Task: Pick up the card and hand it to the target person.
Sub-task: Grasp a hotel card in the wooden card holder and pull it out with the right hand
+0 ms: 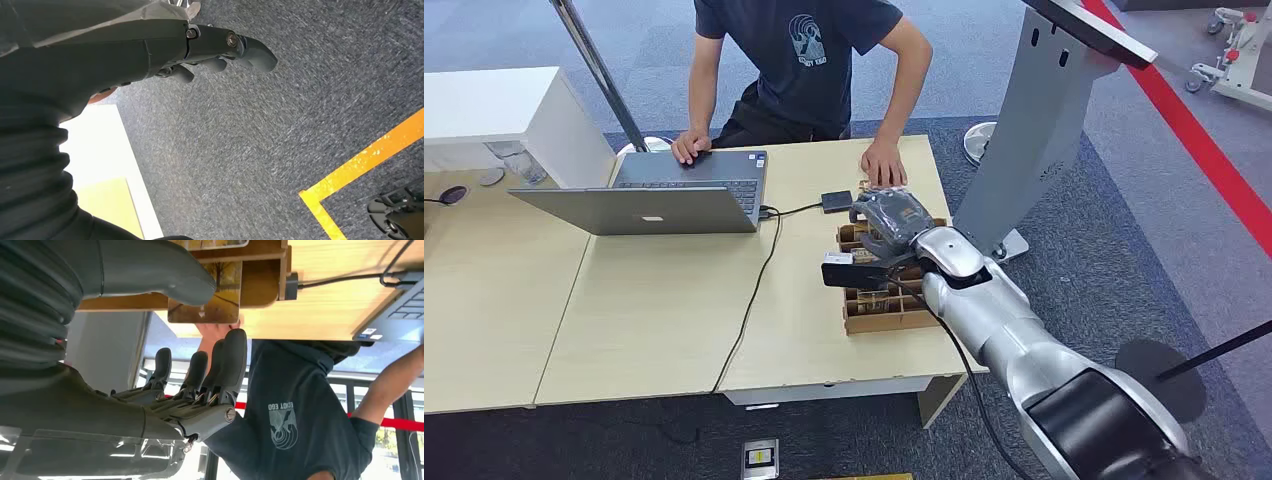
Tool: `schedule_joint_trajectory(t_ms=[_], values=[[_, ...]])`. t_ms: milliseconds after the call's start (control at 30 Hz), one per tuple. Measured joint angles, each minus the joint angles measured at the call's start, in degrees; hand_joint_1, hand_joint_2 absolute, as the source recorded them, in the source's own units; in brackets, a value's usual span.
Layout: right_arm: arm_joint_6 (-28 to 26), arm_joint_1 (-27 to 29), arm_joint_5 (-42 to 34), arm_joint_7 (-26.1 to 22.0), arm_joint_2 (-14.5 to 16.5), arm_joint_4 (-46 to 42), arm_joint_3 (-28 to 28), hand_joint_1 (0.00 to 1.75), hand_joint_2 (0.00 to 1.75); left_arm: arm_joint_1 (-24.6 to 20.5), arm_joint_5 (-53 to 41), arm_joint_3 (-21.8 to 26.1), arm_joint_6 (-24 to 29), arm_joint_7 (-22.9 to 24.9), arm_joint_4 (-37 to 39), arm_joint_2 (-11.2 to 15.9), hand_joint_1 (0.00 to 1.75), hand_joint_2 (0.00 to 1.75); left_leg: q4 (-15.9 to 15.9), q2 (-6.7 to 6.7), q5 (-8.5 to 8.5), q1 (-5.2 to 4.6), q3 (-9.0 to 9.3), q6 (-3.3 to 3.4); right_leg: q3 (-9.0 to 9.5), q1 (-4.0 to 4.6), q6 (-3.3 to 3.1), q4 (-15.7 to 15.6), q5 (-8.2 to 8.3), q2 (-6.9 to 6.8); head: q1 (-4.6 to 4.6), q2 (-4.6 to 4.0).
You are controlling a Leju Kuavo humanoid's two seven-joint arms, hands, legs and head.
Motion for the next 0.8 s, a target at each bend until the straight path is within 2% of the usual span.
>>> schedule_joint_trajectory(t_ms=[433,667,800], values=[[0.4,-0.5,0.4,1.1,-0.7,0.9,0.3,0.9,1.75,0.0,0.0,0.0,0.0,0.1,0.0,0.0,0.0,1.75,0.0,0.0,0.0,0.0,0.01,0.0,0.0,0.0,0.0,0.0,0.0,0.0,-0.01,0.0],[0.3,-1.3,0.1,0.8,-0.8,1.3,0.3,1.06,1.75,-0.1,0.3,0.0,0.0,0.2,0.0,0.0,0.0,1.75,0.0,0.0,0.0,0.0,0.01,0.0,0.0,0.0,0.0,0.0,0.0,0.0,-0.01,0.0],[-0.2,-2.6,-0.3,0.1,-0.8,1.3,0.1,1.03,1.75,-0.2,0.3,0.0,0.0,0.3,0.0,0.0,0.0,1.75,0.0,0.01,0.0,0.0,0.01,0.0,0.0,0.0,-0.01,0.0,0.01,0.0,0.0,0.0]])
